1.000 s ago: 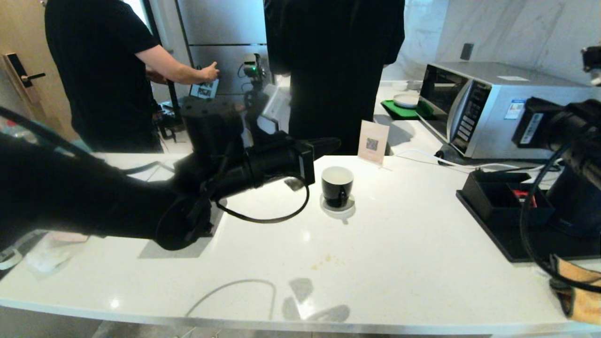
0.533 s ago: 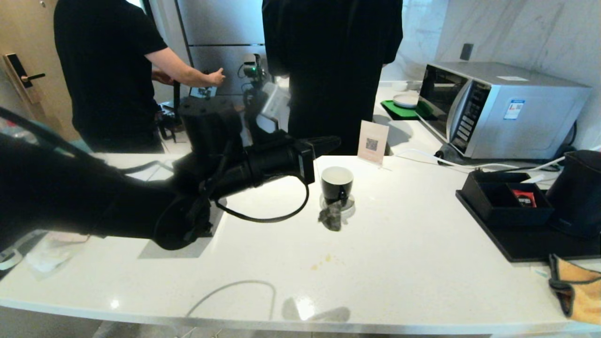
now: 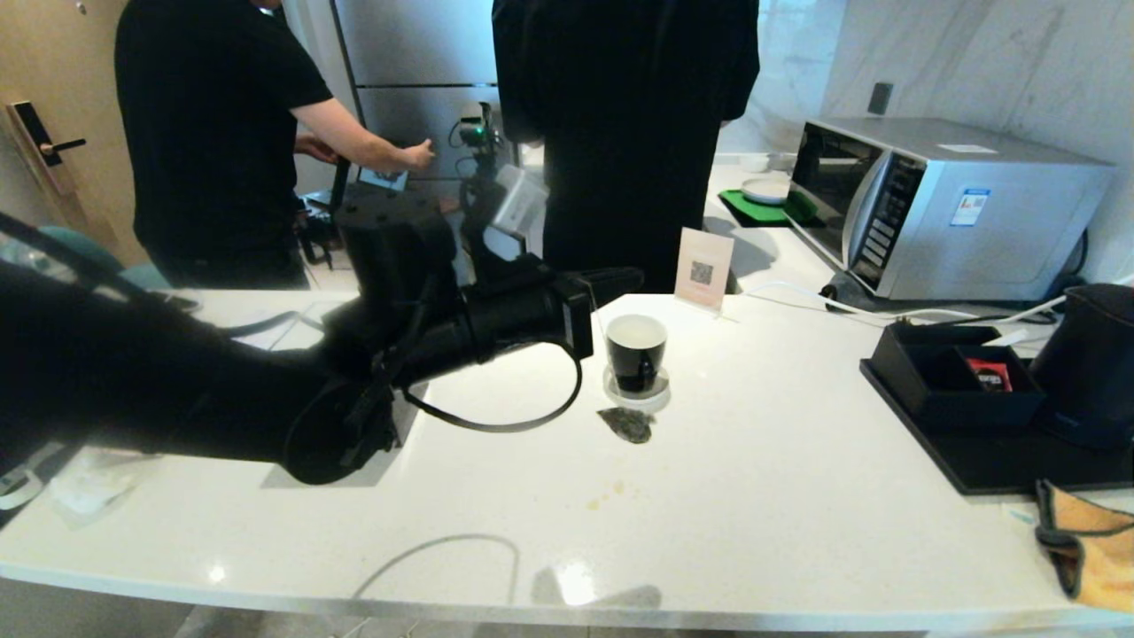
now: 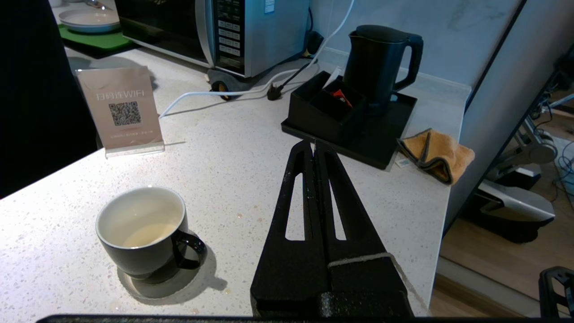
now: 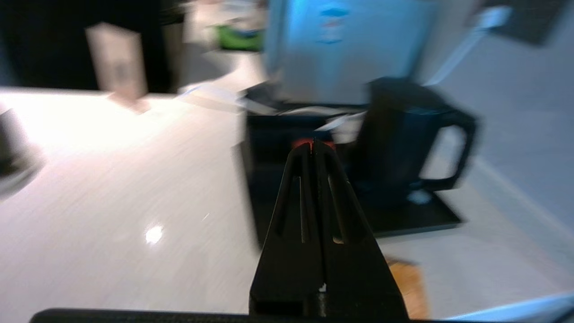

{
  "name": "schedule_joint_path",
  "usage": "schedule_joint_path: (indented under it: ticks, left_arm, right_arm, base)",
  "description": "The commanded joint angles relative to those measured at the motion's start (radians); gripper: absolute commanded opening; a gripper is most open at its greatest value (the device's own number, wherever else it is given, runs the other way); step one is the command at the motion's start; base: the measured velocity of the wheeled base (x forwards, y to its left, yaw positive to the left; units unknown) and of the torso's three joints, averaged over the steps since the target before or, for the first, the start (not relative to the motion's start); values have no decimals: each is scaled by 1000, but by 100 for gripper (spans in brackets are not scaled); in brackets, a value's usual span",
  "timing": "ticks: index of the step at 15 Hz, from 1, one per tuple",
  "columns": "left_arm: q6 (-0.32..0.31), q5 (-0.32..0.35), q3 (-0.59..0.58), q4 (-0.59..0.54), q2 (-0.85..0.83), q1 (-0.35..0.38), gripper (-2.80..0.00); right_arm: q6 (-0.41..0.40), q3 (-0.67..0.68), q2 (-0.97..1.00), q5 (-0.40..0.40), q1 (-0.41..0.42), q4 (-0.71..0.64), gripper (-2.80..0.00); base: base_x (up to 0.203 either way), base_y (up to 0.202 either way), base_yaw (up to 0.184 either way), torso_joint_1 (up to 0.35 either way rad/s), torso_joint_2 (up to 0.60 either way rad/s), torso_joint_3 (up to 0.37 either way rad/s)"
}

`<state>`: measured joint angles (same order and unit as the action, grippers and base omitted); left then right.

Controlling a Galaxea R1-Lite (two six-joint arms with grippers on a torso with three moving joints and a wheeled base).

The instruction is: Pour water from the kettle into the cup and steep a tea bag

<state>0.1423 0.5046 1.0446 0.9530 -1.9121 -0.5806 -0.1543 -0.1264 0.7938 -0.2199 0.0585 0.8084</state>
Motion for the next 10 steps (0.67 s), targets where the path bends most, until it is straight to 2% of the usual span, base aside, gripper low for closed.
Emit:
schedule_joint_path:
  ticks: [1, 3, 5, 7, 8, 9, 10]
  left_arm:
    - [0, 3, 2, 6, 1, -1, -280]
    - [2, 3, 0, 20, 0, -1, -280]
    - [3, 3, -1, 32, -4, -1, -280]
    - [3, 3, 2, 32, -10, -1, -280]
    - [3, 3, 0, 32, -13, -2, -280]
    - [3, 3, 0, 32, -16, -2, -280]
    - [3, 3, 3, 32, -16, -2, -280]
  right_arm:
    - [0, 75, -181, 102, 0, -89, -280]
    - [1, 99, -350, 167, 0, -263, -280]
    - [-8, 114, -527, 211, -14, -519, -280]
    - [-3, 121, -617, 227, -42, -755, -280]
    - [18, 116, -626, 230, -56, -839, -280]
    - [73, 109, -626, 229, -62, -865, -280]
    - [94, 107, -627, 228, -63, -868, -280]
  base:
    - [0, 0, 0, 0, 0, 0]
    - [0, 0, 0, 0, 0, 0]
    - [0, 0, 0, 0, 0, 0]
    - [0, 0, 0, 0, 0, 0]
    - [0, 0, 0, 0, 0, 0]
    - [0, 0, 0, 0, 0, 0]
    - [0, 0, 0, 0, 0, 0]
